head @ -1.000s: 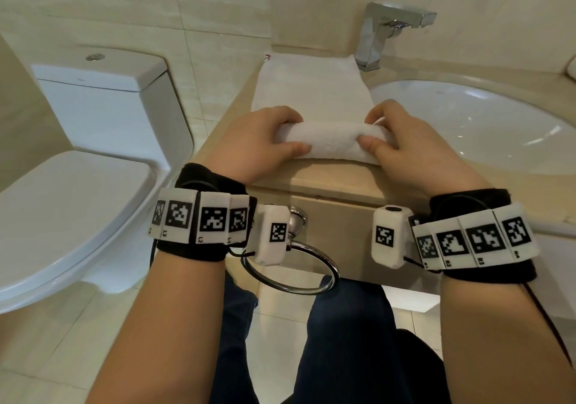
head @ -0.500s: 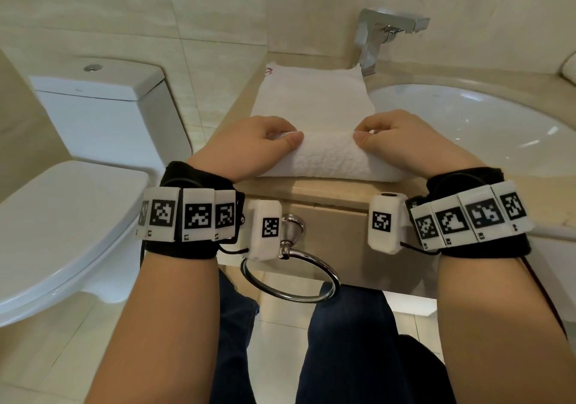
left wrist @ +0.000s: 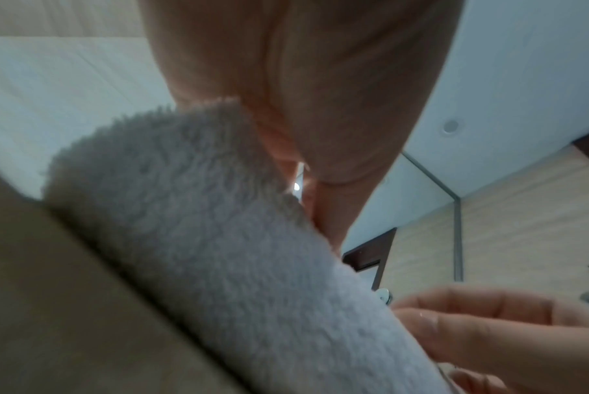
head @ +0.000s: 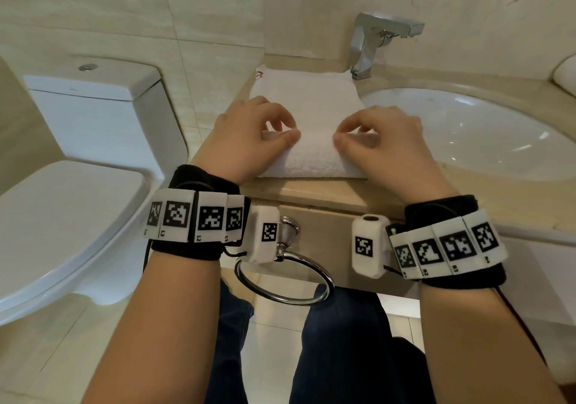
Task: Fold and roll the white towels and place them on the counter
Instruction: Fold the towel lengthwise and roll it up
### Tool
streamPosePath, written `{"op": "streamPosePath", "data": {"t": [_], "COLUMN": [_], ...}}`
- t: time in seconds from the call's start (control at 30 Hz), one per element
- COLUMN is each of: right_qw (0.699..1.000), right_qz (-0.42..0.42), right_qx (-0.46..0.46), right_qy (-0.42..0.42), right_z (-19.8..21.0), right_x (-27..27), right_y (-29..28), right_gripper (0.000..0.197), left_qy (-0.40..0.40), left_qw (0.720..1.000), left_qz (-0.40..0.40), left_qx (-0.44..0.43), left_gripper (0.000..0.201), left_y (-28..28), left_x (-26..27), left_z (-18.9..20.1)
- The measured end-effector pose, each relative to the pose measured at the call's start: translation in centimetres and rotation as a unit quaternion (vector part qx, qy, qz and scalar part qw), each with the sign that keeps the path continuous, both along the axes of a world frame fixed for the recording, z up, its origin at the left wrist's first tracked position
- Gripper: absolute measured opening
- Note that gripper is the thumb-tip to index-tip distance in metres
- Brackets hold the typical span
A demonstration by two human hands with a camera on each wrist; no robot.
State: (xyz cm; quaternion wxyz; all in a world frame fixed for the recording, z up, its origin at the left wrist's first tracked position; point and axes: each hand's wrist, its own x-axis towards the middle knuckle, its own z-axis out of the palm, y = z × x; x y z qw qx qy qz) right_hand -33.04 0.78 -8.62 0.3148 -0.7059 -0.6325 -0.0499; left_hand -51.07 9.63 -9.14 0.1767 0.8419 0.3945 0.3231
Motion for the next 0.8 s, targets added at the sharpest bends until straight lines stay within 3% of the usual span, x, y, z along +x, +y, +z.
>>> {"op": "streamPosePath", "data": {"t": [0.17,0.27,0.5,0.7,0.8], "right_qw": [0.997,0.994,0.99,0.992,0.989], "right_qz": [0.004,0.01,0.012,0.0,0.005], "right_qx": [-0.058,-0.096,-0.137,-0.112,-0.116], "right_qy": [-0.049,-0.043,-0.022,-0.067,-0.092], "right_z": [-0.7,-0.3,-0.7,0.4,0.4], "right_x": [-0.6,-0.5,0.2,0.5,0.2], "right_y": [-0.4,-0.3,1.6,0.7,0.4], "right_gripper": [0.042,0.048,0.046,0.049,0.058], "left_qy": [0.042,0.044,0.062,0.159,0.155], "left_qw": [0.995,0.991,0.996,0.984,0.985], "left_qz": [0.045,0.022,-0.007,0.016,0.025], "left_qx": [0.082,0.125,0.07,0.083,0.077], "left_gripper": [0.014,0.019,0.037,0.058,0.057], "left_y": [-0.9,-1.6,-2.5,-1.7,-1.0], "left_x": [1.1,1.5,1.0,1.3,1.5], "left_z": [0.0,0.2,-0.2,-0.9,-1.1]}}
